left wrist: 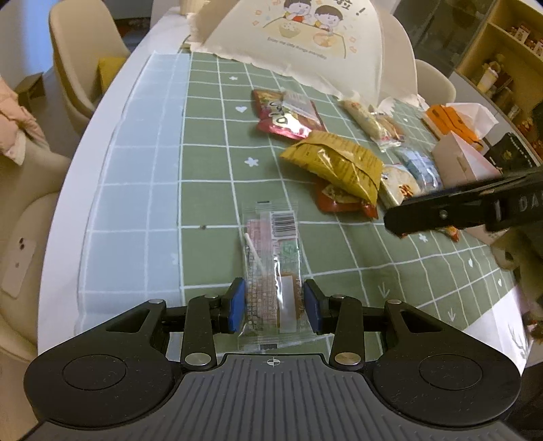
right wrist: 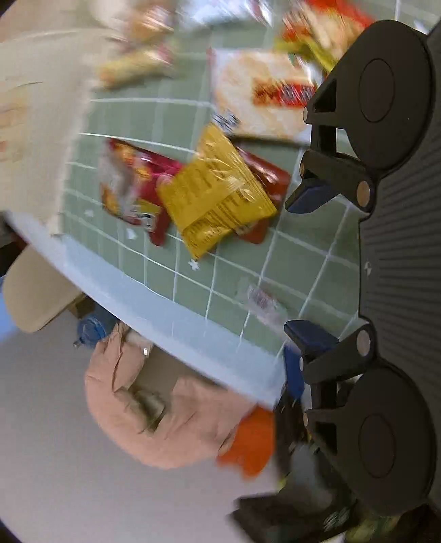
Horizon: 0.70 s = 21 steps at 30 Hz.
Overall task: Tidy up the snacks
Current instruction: 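Grasp the yellow chip bag with the right tool while the left tool holds the packet, then carry both packets into the pink box and open both tools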
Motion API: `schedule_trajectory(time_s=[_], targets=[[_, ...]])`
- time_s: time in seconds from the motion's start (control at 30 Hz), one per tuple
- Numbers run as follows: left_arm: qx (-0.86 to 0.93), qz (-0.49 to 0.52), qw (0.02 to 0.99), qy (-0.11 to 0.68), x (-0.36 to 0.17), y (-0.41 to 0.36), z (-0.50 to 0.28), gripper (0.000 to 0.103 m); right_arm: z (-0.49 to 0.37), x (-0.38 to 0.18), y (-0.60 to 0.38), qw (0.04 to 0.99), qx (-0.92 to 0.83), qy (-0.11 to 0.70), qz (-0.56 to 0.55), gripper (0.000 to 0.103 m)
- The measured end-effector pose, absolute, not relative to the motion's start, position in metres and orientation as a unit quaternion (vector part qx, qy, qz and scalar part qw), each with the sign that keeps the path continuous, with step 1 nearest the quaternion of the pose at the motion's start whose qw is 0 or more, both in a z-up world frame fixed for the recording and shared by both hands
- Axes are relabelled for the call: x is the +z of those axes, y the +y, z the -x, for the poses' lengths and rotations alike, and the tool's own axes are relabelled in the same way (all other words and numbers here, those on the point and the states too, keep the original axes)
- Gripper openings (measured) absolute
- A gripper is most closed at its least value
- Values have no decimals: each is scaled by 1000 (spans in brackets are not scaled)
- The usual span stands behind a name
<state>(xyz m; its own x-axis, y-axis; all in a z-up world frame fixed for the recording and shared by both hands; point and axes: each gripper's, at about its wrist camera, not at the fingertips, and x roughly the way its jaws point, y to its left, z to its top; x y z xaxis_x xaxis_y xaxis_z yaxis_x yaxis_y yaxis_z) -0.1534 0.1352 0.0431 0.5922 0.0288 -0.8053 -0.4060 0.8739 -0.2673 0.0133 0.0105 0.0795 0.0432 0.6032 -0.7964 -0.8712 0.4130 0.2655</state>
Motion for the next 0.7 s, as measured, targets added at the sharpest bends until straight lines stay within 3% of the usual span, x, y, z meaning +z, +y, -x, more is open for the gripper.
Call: schedule_trajectory(time_s=[0.1, 0.2, 0.33, 0.4, 0.47, 0.5, 0.53, 0.7], targets=[[124, 216, 864, 437, 44, 132, 159, 42, 2, 88, 30, 748, 505, 356, 242, 71], [125, 213, 865, 436, 48, 128, 167, 42, -6, 84, 55, 743, 514, 323, 280, 72], [122, 205, 868, 436, 53, 121, 174, 42, -31, 53, 91, 736, 477, 367, 310, 72], [117, 205, 869, 435, 54, 118, 176, 42, -45, 42, 93, 739, 463, 398, 285, 80], [109, 204, 869, 437, 55, 115, 176, 42, -60, 38, 84, 738, 457, 445, 222, 80], [105, 203, 869, 438, 54, 113, 176, 42, -63, 37, 78, 737, 455, 459, 196, 77], [101, 202, 869, 440, 54, 112, 175, 42, -66, 41, 68, 734, 457, 473, 168, 65], [62, 194, 872, 445, 53, 101, 164, 42, -39, 65, 14, 735, 463, 473, 150, 55]])
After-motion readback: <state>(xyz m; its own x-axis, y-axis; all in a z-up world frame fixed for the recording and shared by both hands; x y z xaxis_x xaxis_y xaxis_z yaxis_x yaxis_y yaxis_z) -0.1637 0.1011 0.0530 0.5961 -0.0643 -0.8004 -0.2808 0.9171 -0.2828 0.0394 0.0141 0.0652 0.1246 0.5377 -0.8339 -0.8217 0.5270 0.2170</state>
